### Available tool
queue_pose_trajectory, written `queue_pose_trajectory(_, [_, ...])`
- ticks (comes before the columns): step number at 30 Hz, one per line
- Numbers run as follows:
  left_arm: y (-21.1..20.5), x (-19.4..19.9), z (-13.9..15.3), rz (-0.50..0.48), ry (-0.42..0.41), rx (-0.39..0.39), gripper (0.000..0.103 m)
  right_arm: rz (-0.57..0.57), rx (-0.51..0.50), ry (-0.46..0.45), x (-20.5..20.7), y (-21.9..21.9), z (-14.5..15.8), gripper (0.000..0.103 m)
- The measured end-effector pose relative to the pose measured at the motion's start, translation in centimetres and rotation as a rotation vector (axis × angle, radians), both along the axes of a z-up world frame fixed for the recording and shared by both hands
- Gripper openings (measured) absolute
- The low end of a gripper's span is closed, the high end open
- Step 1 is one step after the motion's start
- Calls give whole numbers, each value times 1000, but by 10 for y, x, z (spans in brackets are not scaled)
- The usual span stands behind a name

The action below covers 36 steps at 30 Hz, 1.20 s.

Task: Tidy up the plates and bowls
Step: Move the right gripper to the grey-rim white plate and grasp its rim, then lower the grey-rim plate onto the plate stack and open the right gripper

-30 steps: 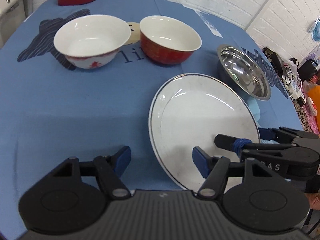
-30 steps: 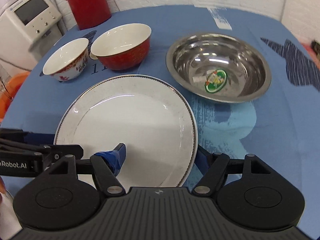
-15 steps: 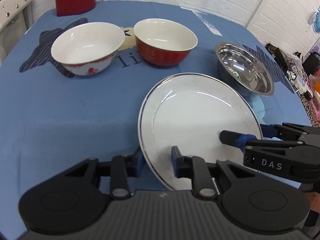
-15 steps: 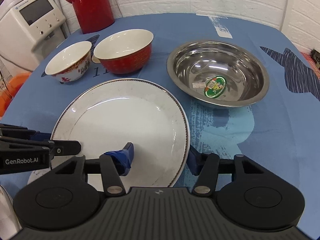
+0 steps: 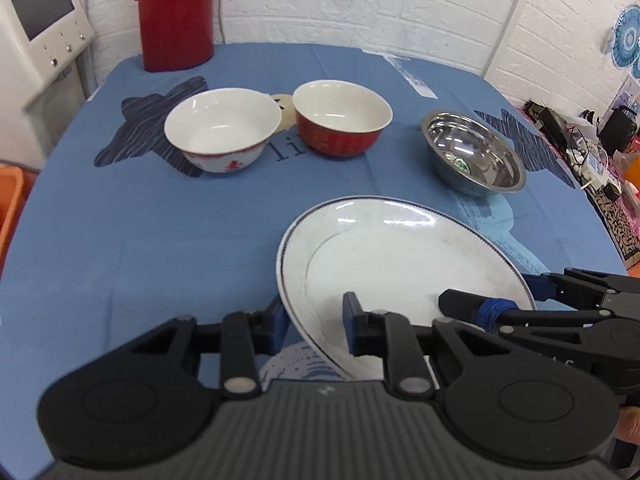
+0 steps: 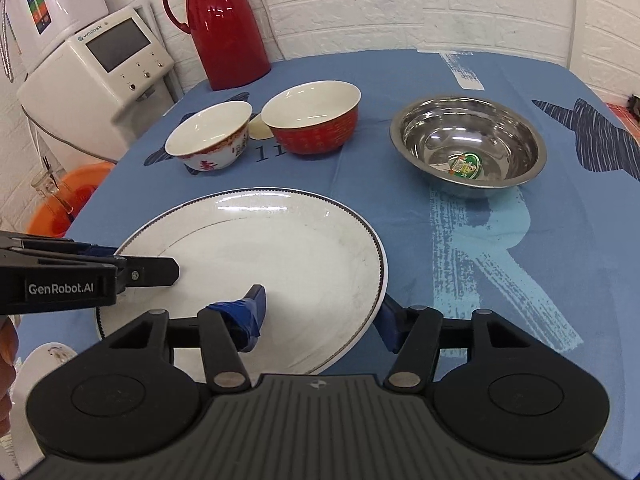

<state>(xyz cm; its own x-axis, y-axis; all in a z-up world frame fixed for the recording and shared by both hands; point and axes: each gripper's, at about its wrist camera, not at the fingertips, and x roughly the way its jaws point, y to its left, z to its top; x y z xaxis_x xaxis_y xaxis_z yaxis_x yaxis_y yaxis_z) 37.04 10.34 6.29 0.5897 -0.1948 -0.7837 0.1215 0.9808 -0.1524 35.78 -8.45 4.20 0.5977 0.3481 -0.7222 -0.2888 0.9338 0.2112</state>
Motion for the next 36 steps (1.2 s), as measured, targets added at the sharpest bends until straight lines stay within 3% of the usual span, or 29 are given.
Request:
queue_pose_trajectory(11, [43,-104,23,81,-113,-1,18,88,13,-99,-80,41,25,46])
queue_pose_trajectory(20, [90,-210,7,175,-153,38,19,192,18,-138,-160,92,16,49])
queue_pose_trajectory(30, [113,-233,-30,187,-97,-13,19,223,-15,-69,-174,115,-12,51])
queue_pose_trajectory(33, [111,-232,-32,177,-101,-9,23,223,8,-51,-170,112,-11,51])
queue_pose_trajectory(36, [117,-228,-33,143,-82,-63,59,210,33,-19,-165,111,-11,51])
